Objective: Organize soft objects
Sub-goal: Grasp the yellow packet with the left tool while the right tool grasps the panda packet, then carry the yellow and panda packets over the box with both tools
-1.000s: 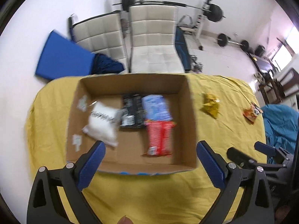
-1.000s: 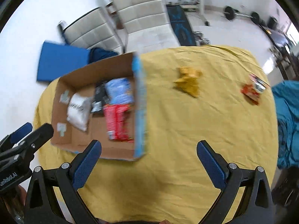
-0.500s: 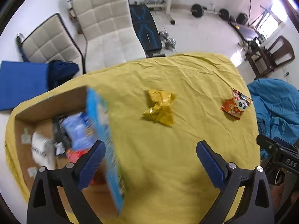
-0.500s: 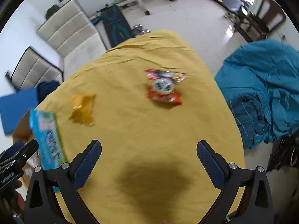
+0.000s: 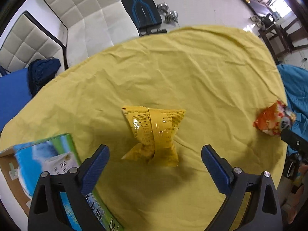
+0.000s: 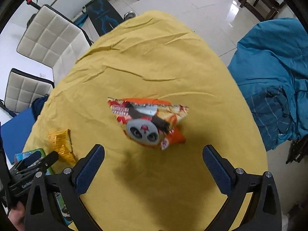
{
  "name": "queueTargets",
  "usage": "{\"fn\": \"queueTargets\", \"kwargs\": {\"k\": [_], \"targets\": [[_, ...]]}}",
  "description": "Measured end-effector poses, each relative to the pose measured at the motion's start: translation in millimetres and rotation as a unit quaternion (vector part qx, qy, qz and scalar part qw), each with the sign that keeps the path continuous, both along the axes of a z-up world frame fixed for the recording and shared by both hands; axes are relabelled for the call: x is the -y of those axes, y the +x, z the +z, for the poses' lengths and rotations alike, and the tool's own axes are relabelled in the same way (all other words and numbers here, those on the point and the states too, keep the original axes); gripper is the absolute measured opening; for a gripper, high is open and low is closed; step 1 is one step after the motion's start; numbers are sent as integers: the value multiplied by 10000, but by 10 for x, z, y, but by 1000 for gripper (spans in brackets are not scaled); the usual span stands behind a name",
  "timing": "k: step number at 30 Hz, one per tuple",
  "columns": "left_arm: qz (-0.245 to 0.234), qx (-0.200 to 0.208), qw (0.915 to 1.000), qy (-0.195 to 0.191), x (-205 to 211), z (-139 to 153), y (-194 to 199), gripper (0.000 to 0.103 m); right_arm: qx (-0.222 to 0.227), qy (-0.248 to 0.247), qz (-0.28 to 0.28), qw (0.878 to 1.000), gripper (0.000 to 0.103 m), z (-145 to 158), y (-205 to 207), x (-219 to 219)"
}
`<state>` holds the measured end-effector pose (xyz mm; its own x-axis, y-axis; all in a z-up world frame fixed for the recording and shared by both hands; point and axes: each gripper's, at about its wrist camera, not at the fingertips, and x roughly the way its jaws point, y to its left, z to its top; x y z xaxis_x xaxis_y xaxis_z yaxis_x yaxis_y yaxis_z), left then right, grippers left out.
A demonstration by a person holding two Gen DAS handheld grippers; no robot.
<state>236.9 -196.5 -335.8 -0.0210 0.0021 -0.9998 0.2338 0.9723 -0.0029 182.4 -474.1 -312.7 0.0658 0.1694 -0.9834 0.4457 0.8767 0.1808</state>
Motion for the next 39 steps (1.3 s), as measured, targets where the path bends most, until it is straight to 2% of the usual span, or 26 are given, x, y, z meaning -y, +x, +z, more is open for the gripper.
{"fn": "queueTargets", "kwargs": {"k": [2, 4, 6, 10, 12, 15, 16, 21, 22, 29, 39], "targets": [[-24, -91, 9999, 45, 15, -97, 12, 97, -74, 22, 2, 10000, 103, -100, 56, -14], [-43, -163, 9998, 97, 39, -191, 26, 92, -129, 59, 4, 9999, 101, -187, 102, -40], [-1, -255, 9996, 118, 38, -278, 40, 82, -180, 42, 31, 9998, 95, -237, 132, -73], [113, -286, 9995, 41, -6, -321, 82, 77, -225, 53, 46, 9997, 84, -296, 170, -79], [114, -302, 9995, 20, -7, -345, 110, 57, -256, 20, 69, 9996, 76, -319, 186, -95], [136, -397, 9991, -11, -2, -391, 135, 44, -280, -31, 77, 9996, 68, -344, 210, -104], [155, -380, 9992, -25, -9, -405, 133, 44, -285, -46, 73, 9996, 61, -350, 216, -107], [204, -222, 9995, -45, -16, -372, 94, 40, -227, -77, 83, 9997, 52, -306, 206, -97], [213, -199, 9996, -51, -18, -354, 87, 40, -187, -88, 88, 9997, 46, -282, 202, -101], [272, 45, 9994, -211, -53, -110, -75, 36, -43, -149, 251, 9996, 42, -131, 167, -166], [245, 471, 9968, -593, -92, 400, -394, 33, 305, 44, 621, 9976, 41, 295, -101, -488]]}}
